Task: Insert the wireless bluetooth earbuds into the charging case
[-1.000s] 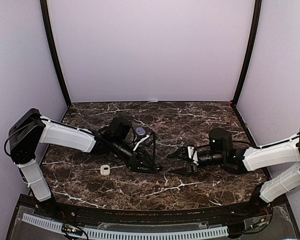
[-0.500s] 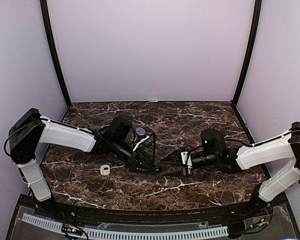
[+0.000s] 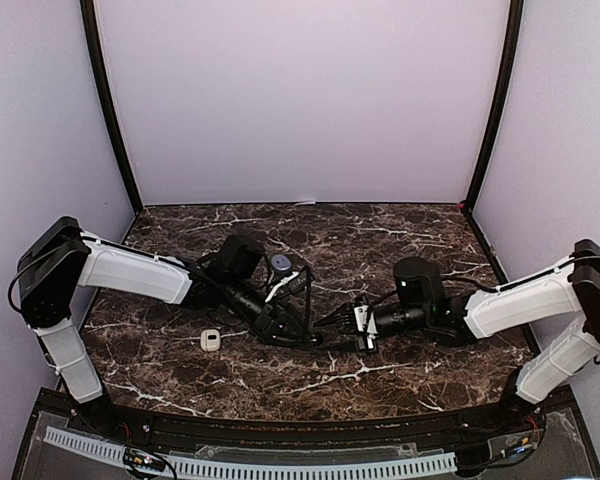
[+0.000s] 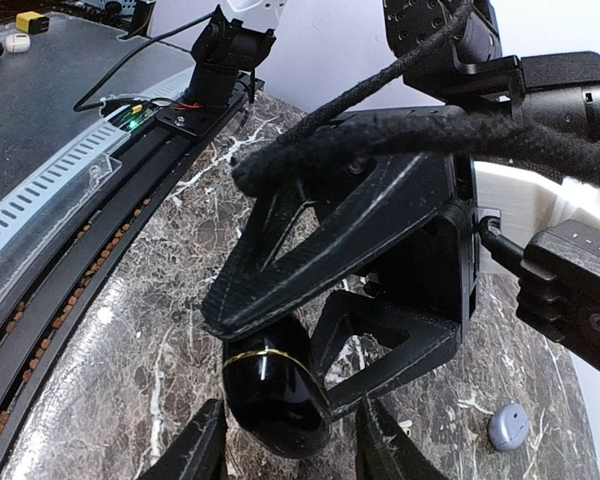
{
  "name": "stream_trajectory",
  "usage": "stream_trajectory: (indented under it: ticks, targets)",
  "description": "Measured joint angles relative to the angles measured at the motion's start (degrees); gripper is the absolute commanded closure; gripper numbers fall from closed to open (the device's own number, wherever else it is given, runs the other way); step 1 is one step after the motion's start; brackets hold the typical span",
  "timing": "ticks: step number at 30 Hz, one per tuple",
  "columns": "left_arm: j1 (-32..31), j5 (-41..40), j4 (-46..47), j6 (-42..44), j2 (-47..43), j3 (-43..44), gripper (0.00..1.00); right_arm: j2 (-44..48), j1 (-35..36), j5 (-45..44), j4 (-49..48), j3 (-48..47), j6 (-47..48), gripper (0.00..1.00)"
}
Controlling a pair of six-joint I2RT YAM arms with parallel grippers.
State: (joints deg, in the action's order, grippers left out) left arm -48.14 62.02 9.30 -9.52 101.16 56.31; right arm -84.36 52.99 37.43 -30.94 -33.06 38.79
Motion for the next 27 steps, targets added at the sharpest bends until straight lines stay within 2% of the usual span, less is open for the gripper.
stream_trajectory:
  ticks: [6,14,17,21,24,27]
  targets:
    - [0.0,0.4,0.0,-0.2,0.0,0.0,0.57,-0.6,0.4,-0.2,-0.5,0.0,0.2,0.66]
    - [0.1,1.4,0.0,-0.4,0.0,0.0,0.43,-0.8,0.7,-0.2,-1.2,0.0,1.2,0.81]
    - [0.3,1.9,-0.2,-0.6,0.0,0.0,0.41,-0.8,0.6,-0.3,-1.1,0.0,1.4,0.86]
    - [0.3,1.9,-0.2,-0.8,0.0,0.0,0.41,-0.8,0.7,-0.3,-1.1,0.0,1.3,0.85]
    - [0.3,2.0,-0.2,-1.0,0.0,0.0,0.45,-0.8,0.7,-0.3,-1.1,0.0,1.2,0.73]
    - [0.3,1.9,-0.1,-1.2,0.1,0.0,0.47,-0.8,0.7,-0.2,-1.3,0.0,0.7,0.67]
